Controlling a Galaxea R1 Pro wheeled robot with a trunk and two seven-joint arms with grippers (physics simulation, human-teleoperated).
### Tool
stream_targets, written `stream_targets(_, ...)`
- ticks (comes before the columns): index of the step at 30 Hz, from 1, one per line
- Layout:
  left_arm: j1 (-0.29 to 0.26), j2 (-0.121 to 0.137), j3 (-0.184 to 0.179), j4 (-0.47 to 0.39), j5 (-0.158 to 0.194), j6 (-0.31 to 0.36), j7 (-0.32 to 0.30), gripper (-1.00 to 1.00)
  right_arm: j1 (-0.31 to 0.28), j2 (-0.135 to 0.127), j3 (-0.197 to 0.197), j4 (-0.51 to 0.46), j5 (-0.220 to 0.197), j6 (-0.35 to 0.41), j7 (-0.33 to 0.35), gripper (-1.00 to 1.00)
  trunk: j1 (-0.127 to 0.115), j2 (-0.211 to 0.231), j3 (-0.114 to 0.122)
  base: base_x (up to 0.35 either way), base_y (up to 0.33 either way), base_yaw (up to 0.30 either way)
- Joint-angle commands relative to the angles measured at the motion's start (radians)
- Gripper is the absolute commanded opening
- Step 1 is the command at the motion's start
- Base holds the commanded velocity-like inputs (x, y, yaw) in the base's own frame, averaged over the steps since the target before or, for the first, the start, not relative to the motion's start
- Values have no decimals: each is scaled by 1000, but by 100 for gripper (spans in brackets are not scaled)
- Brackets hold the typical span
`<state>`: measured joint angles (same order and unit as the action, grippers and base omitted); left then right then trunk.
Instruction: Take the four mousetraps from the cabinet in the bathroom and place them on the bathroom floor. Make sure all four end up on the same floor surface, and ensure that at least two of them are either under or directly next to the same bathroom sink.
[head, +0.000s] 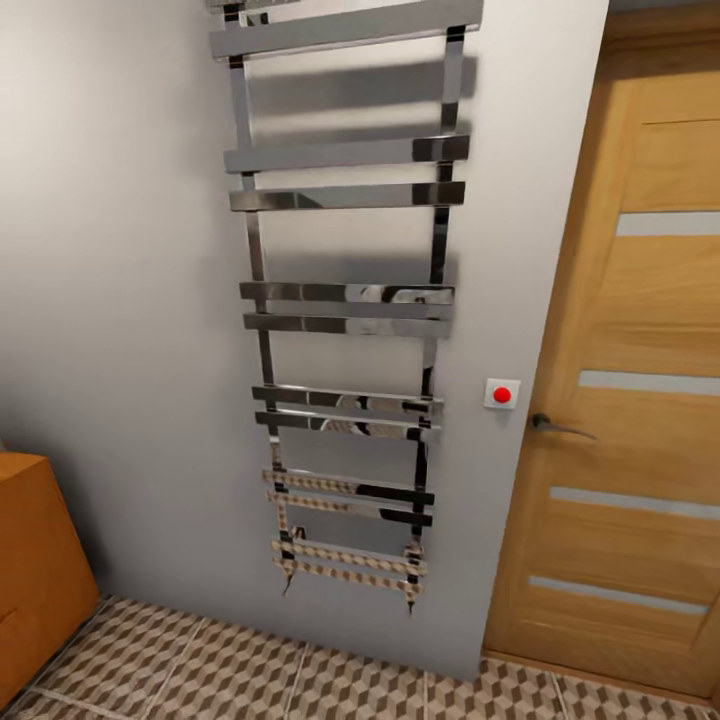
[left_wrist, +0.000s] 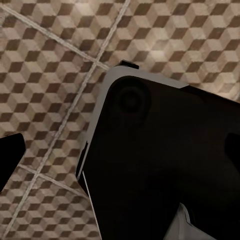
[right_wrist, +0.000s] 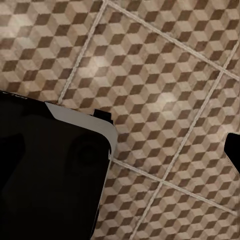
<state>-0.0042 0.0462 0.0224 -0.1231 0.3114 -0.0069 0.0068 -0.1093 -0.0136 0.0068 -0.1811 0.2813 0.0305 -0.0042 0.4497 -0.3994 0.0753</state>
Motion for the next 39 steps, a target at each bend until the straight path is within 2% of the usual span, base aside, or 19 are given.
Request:
stream_targets(1,0,0,2,0,3,-1,1,100,0,0,1,-1,7,3,0,100,0,-1,0,0,0,293)
stream_targets(39,0,0,1,0,4,-1,0,100,0,0,1,-1,7,3,0,100,0,-1,0,0,0,293)
